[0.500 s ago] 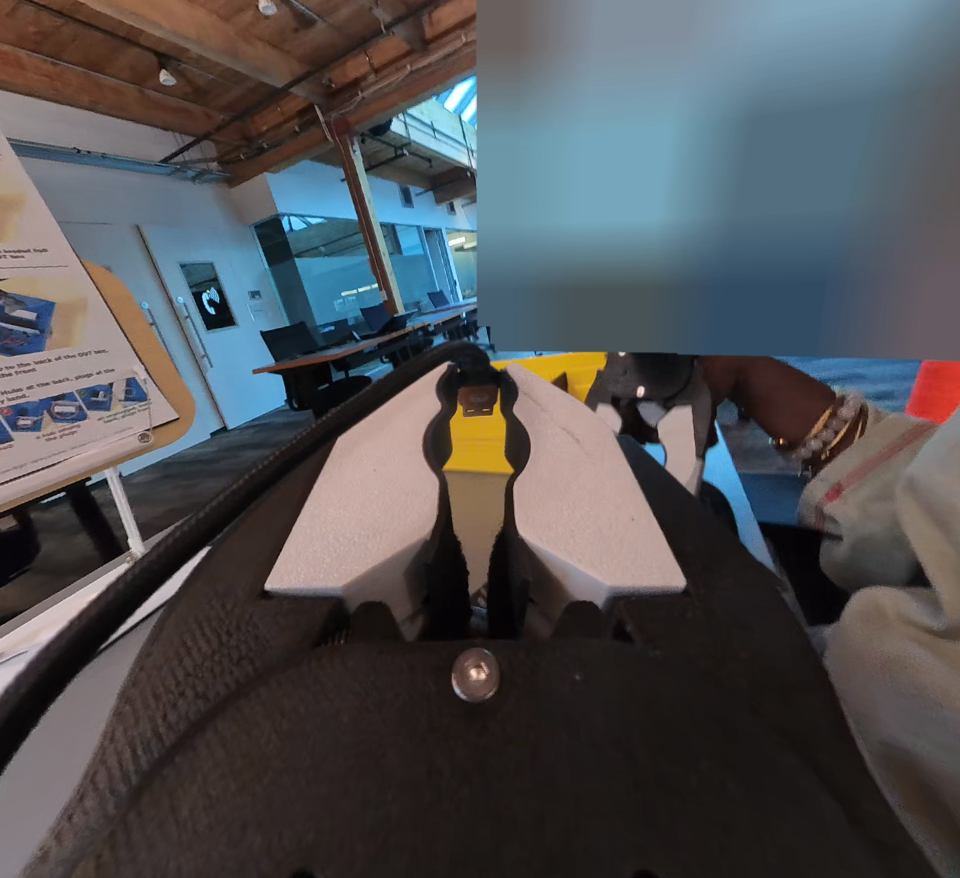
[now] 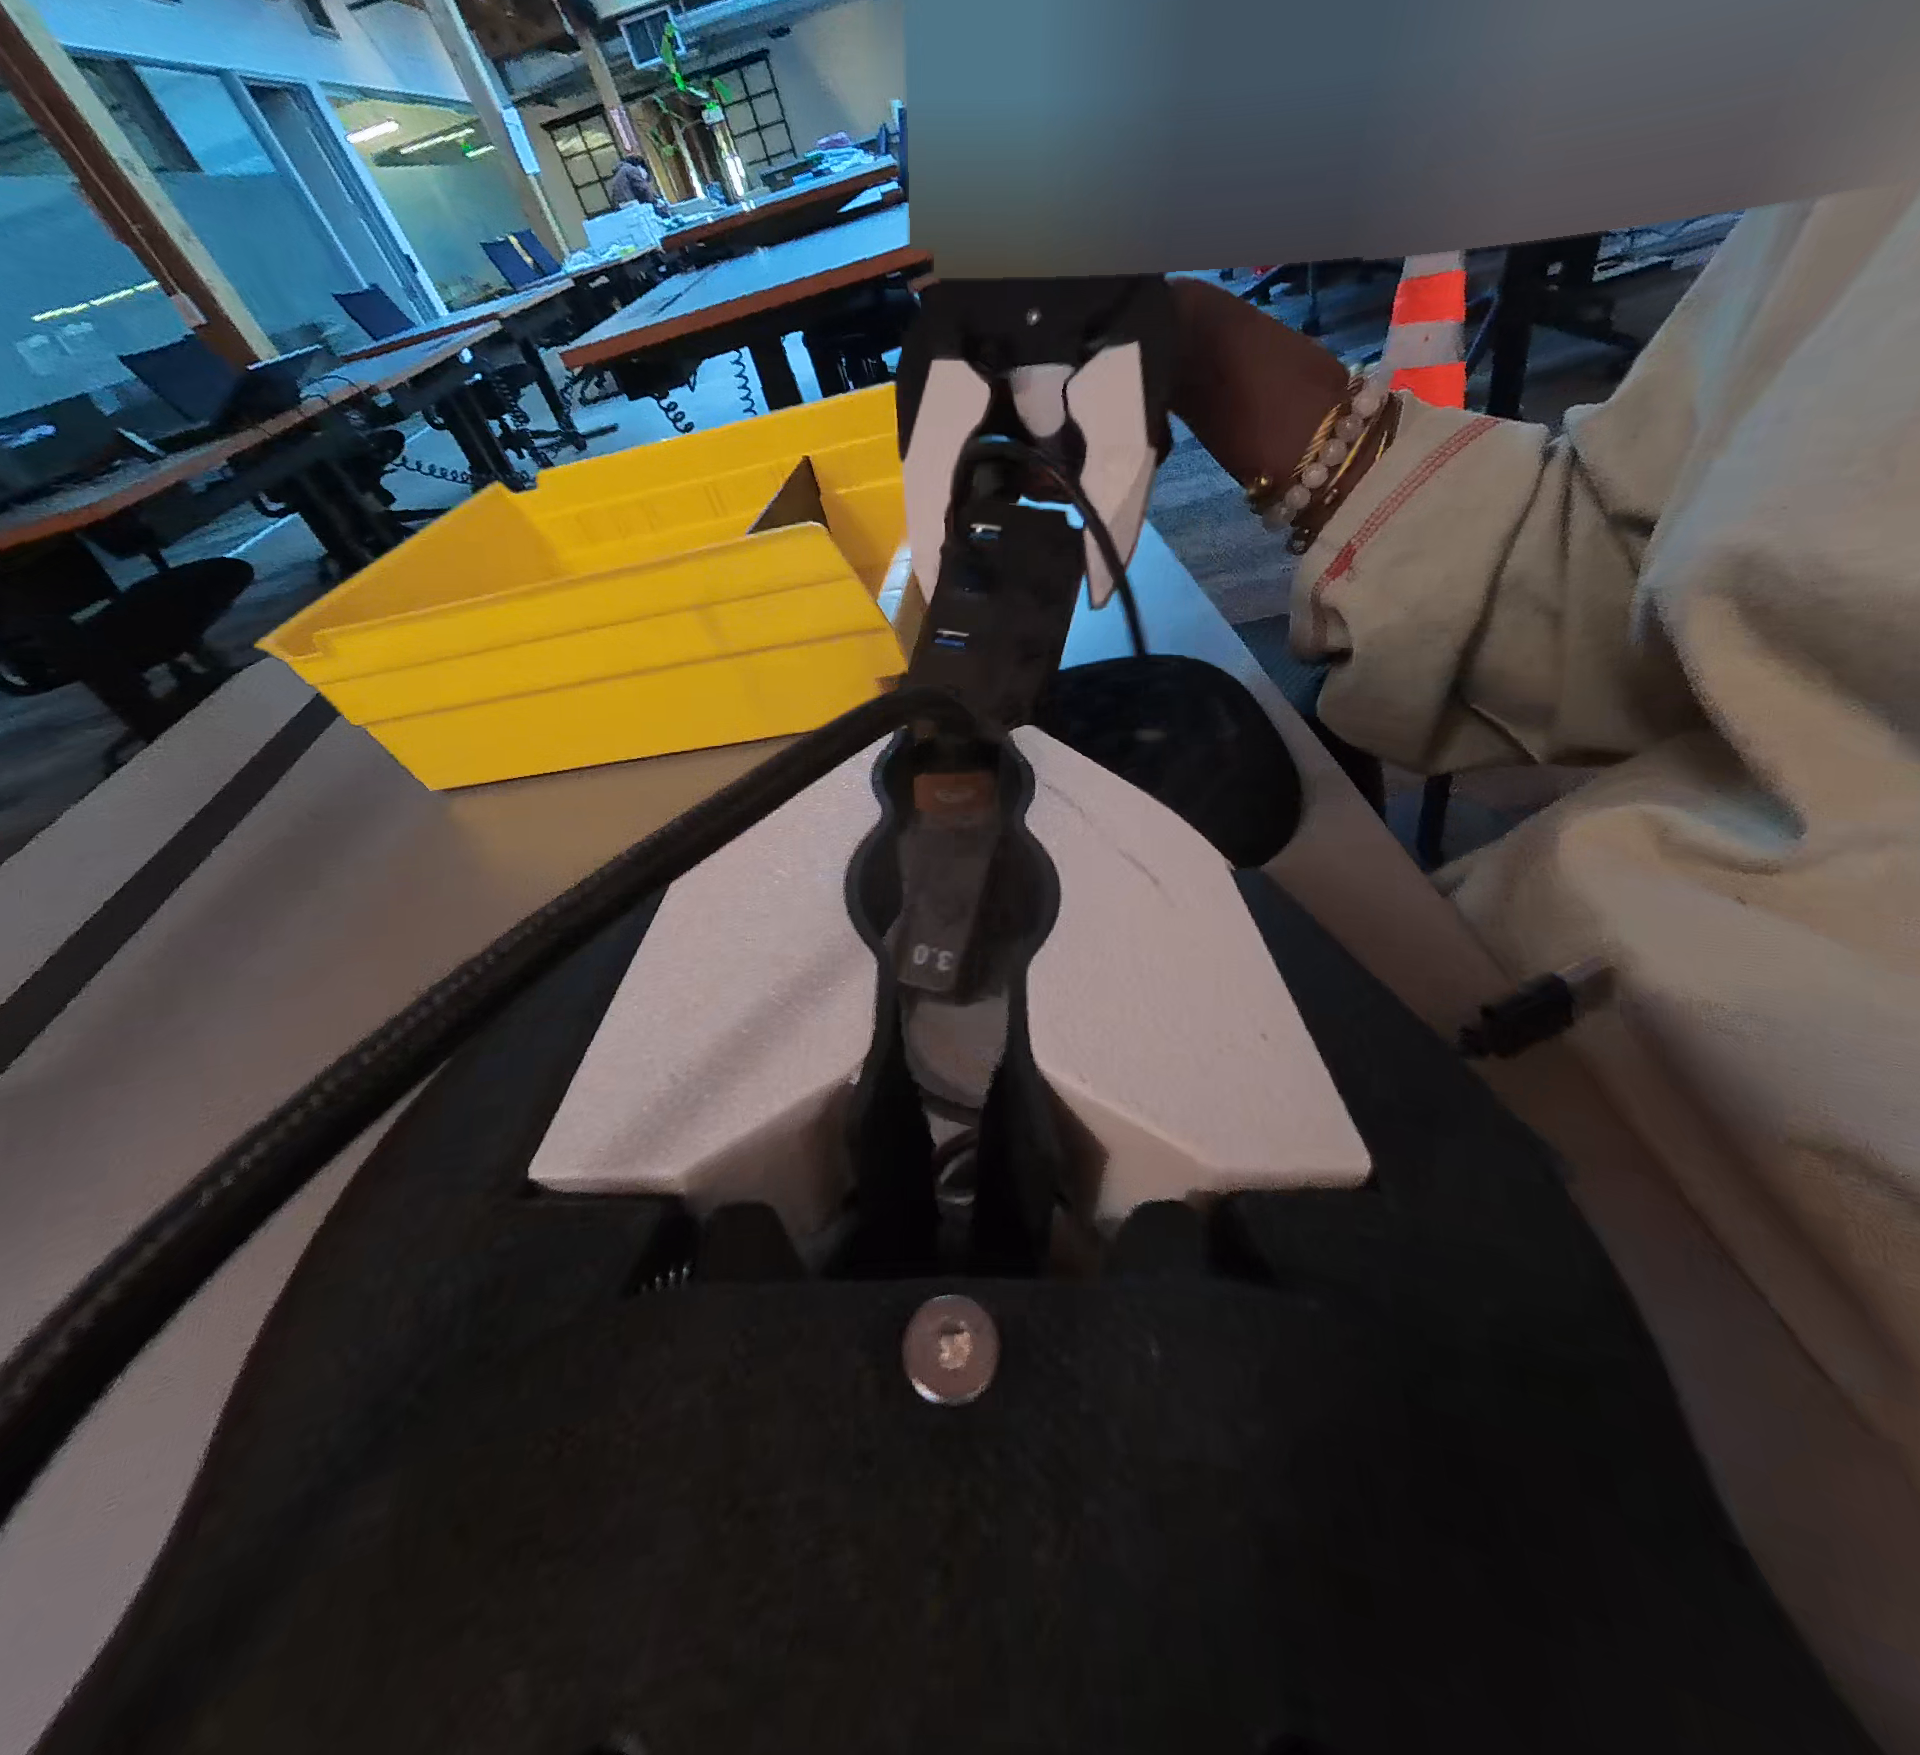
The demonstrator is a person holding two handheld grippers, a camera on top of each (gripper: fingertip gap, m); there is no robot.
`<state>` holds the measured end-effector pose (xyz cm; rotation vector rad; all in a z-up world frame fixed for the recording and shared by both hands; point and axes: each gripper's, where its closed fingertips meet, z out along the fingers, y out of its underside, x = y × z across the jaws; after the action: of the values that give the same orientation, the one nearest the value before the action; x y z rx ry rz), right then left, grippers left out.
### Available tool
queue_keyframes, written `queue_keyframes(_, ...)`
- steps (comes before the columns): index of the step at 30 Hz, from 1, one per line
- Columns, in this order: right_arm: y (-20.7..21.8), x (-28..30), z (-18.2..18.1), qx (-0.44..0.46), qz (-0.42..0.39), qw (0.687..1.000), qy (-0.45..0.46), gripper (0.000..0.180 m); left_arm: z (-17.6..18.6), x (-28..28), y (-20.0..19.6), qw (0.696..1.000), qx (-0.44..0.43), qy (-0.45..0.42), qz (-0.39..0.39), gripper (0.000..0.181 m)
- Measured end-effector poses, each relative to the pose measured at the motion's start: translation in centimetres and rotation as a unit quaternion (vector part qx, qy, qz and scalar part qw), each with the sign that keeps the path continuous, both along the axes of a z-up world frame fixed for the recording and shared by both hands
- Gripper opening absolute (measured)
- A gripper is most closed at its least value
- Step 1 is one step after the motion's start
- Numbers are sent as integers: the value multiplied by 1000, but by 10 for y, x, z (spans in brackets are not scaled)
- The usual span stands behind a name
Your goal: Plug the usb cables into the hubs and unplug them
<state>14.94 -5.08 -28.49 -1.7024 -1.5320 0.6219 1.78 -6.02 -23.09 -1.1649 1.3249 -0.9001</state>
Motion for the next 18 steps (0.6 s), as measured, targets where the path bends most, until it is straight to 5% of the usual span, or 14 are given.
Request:
queue_keyframes(4,6,20,2,34,-62,997,25,56,-3,0,-1,1000,5,4,6,15)
queue_keyframes(12,-17,44,-26,-55,-124,990,41,98,1,-6,5,999,14,-19,23,17)
queue_keyframes(18,5,16,-52,-106,-91,990,31,86,4,1,11,999,21,-20,23,17)
